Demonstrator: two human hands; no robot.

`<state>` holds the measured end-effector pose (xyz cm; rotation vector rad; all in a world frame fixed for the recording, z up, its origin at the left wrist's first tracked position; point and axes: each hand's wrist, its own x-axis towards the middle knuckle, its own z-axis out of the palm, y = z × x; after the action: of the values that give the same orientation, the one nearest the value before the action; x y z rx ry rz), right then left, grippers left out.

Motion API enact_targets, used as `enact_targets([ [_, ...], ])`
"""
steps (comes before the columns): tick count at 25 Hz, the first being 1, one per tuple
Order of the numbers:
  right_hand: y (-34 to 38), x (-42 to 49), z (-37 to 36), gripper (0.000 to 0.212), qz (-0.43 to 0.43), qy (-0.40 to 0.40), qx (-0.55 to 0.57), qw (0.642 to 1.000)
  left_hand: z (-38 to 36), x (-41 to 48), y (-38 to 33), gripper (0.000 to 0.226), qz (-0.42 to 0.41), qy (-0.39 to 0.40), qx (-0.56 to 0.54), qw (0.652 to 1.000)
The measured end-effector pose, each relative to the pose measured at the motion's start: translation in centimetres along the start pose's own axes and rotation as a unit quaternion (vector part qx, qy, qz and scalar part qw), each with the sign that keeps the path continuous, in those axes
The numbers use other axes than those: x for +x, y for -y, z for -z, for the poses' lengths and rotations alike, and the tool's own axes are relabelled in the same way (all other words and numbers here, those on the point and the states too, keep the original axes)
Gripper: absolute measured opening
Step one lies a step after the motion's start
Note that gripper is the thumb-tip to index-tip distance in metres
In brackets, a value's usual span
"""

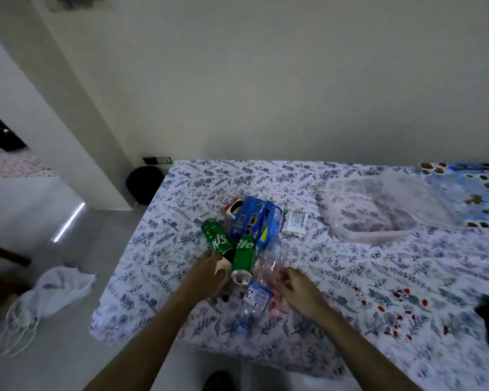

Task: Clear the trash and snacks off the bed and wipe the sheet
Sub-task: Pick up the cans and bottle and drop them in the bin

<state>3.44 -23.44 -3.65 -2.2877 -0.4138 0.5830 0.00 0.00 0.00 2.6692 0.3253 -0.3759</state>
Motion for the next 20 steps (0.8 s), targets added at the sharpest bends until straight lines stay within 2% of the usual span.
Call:
enact_targets([
  [2,0.9,0.7,-0.8,0.038,-0.042,-0.026,0.035,0.998,0.0,1.0,1.9,0.038,-0.001,-0.030,-0.040,0.999],
  [6,2.3,1.4,-3.1,0.037,-0.139,-0.071,0.092,0.983,-1.2,3.9,4.1,0.027,-0.040,-0.034,-0.054,0.997],
  [8,2.9,2.2,-4.3,0.044,-0.196,-0.094,0.115,0.969,-1.2,5.6,4.0,0.023,-0.069,-0.045,-0.070,0.994],
  [11,4.2,3.0,-5.2,0.055,-0.249,-0.113,0.130,0.953,-1.6,7.8,2.8,0.021,-0.102,-0.011,-0.092,0.990],
  [15,4.2,4.2,-5.6,0.063,-0.273,-0.156,0.140,0.939,-2.3,9.2,0.7,0.035,-0.027,0.057,-0.130,0.990],
  [20,3.4,6.4,-5.6,0.058,-0.290,-0.145,0.157,0.933,-3.1,10.9,-1.2,0.069,0.022,0.078,0.011,0.997],
])
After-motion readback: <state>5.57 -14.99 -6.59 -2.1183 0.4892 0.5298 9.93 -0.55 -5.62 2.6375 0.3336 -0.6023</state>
